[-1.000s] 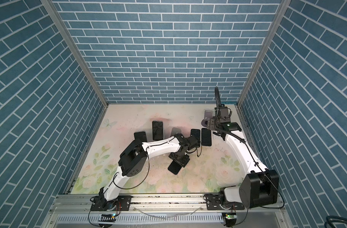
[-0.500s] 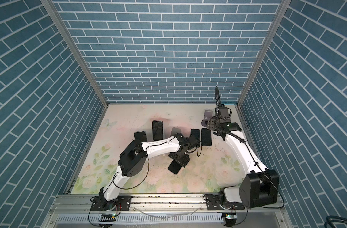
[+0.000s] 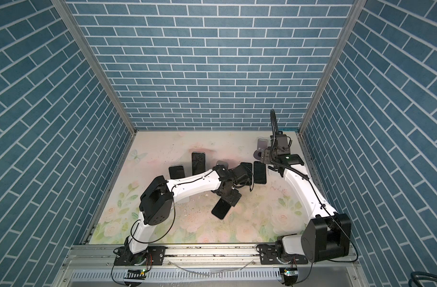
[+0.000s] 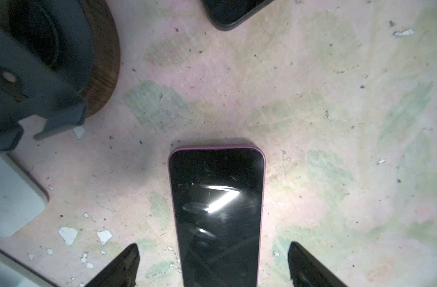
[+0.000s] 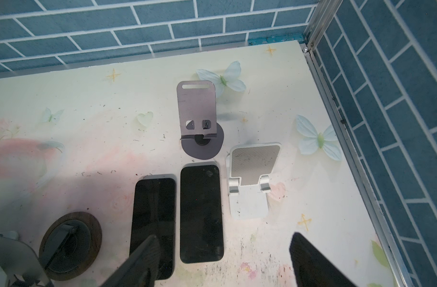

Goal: Remove the phone from the phone stand
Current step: Place the phone at the center of the table, then remove the phone from the phone stand.

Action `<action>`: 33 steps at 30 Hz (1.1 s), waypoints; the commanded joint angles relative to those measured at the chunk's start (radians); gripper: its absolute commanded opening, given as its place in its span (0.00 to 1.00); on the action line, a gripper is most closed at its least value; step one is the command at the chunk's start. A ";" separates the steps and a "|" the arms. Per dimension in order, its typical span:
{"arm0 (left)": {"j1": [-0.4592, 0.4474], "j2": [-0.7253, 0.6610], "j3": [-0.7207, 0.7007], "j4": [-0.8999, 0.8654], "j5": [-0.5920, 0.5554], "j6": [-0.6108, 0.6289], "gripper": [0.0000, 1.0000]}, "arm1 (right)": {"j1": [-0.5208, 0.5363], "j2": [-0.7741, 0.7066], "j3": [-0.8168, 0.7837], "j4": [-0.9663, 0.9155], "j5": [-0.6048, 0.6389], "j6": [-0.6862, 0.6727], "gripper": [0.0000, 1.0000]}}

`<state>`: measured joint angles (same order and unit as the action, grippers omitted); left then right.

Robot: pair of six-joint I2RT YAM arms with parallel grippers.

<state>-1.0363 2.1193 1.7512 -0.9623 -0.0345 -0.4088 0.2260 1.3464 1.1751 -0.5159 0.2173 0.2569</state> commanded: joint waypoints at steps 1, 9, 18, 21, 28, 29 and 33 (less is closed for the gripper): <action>0.004 -0.057 -0.047 0.060 -0.028 0.013 0.95 | -0.001 0.007 -0.017 -0.004 0.003 -0.005 0.83; 0.004 -0.223 -0.222 0.272 -0.097 0.013 0.96 | -0.001 0.004 -0.003 -0.018 -0.023 0.000 0.84; 0.004 -0.398 -0.403 0.476 -0.168 0.040 0.96 | 0.001 0.003 0.012 -0.030 -0.099 0.024 0.84; 0.004 -0.461 -0.465 0.552 -0.191 0.057 0.97 | 0.000 0.005 0.008 -0.024 -0.119 0.041 0.84; 0.005 -0.557 -0.507 0.618 -0.307 0.115 0.98 | 0.013 0.011 0.005 0.002 -0.170 0.083 0.84; 0.005 -0.567 -0.514 0.628 -0.322 0.123 0.98 | 0.021 0.017 0.008 0.003 -0.174 0.087 0.84; 0.011 -0.614 -0.551 0.674 -0.357 0.132 1.00 | 0.059 0.045 0.030 -0.002 -0.171 0.093 0.84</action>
<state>-1.0355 1.5360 1.2327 -0.3363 -0.3332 -0.3046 0.2592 1.3655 1.1767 -0.5171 0.0647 0.3183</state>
